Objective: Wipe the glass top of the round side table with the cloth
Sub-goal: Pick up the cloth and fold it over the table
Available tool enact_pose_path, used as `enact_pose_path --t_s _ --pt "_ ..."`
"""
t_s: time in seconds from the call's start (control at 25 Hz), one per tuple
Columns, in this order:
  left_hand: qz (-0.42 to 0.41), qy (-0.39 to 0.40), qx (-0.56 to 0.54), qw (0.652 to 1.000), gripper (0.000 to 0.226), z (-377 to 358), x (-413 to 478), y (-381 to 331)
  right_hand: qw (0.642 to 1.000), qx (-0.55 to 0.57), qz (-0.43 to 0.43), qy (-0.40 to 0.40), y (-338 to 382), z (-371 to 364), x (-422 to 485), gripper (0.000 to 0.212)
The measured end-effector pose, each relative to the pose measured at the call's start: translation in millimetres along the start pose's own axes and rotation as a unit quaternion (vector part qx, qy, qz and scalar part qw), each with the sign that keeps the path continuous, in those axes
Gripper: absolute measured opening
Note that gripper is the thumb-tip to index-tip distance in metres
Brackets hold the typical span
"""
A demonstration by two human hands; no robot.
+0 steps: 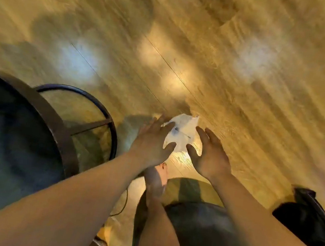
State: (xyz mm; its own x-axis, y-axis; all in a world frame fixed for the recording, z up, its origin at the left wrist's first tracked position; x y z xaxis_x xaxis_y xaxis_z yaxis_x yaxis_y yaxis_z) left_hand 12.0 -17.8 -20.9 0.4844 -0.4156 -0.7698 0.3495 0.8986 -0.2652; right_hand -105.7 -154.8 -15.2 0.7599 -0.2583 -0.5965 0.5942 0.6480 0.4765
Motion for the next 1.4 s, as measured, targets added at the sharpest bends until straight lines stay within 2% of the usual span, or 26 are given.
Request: enact_pose_path --t_s 0.16,0.28,0.4,0.48,0.56,0.64,0.8,0.92,1.04,1.16,1.24,1.4 --pt "0.069 0.102 -0.019 0.992 0.06 -72.2 74.9 25.9 0.999 -0.021 -0.024 0.04 -44.3 -74.1 53.8 0.061" --pt "0.084 0.134 -0.054 0.986 0.06 -119.0 122.6 31.2 0.999 -0.004 -0.038 0.008 -69.3 -121.2 93.4 0.062" --pt "0.135 0.14 -0.181 0.964 0.056 -148.3 160.1 38.2 0.997 0.007 -0.074 0.032 -80.5 -158.0 124.2 0.062" --pt "0.134 0.127 -0.251 0.95 0.045 -152.0 167.2 39.0 0.997 0.011 -0.073 0.033 -82.3 -170.6 133.2 0.052" --pt "0.125 0.131 -0.264 0.947 0.036 -145.1 163.0 37.9 0.998 0.04 -0.042 0.04 -73.4 -164.3 133.5 0.037" --pt "0.119 0.111 -0.312 0.936 0.03 -116.2 141.3 30.6 0.998 0.061 -0.035 -0.002 -53.1 -133.8 117.1 0.027" --pt "0.055 0.025 -0.464 0.884 0.028 -17.8 47.5 17.8 0.985 0.134 0.019 -0.108 29.0 -37.5 52.4 0.028" --pt "0.024 -0.075 -0.569 0.819 0.038 63.5 -44.2 36.4 0.975 0.159 0.096 -0.123 116.3 27.2 4.5 0.039" --pt "0.07 -0.114 -0.641 0.756 0.065 123.6 -130.7 89.3 0.959 0.19 0.175 -0.119 228.7 61.2 -35.5 0.046" --pt "0.019 -0.101 -0.769 0.631 0.086 152.5 -205.8 140.4 0.937 0.209 0.255 -0.114 332.2 54.2 -64.9 0.027" --pt "0.002 -0.16 -0.803 0.575 0.073 160.7 -254.3 180.4 0.927 0.206 0.301 -0.087 391.5 28.9 -84.5 0.026" --pt "0.064 -0.319 -0.789 0.522 0.036 147.2 -330.7 271.6 0.896 0.195 0.398 -0.011 470.3 -34.3 -123.3 0.027"
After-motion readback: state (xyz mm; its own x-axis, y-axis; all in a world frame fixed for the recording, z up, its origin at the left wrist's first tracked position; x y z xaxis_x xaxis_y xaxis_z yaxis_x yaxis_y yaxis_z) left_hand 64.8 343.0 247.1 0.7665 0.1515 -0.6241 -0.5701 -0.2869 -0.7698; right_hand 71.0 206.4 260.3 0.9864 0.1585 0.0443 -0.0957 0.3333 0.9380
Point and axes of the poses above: each hand's wrist, its own x-axis towards the middle knuckle, its own z-axis out of the back of the hand, y = z × x, the point moved 3 cm from there along x, towards the middle knuckle, and after that the axes turned 12 degrees about z, right-handed, at the moved point
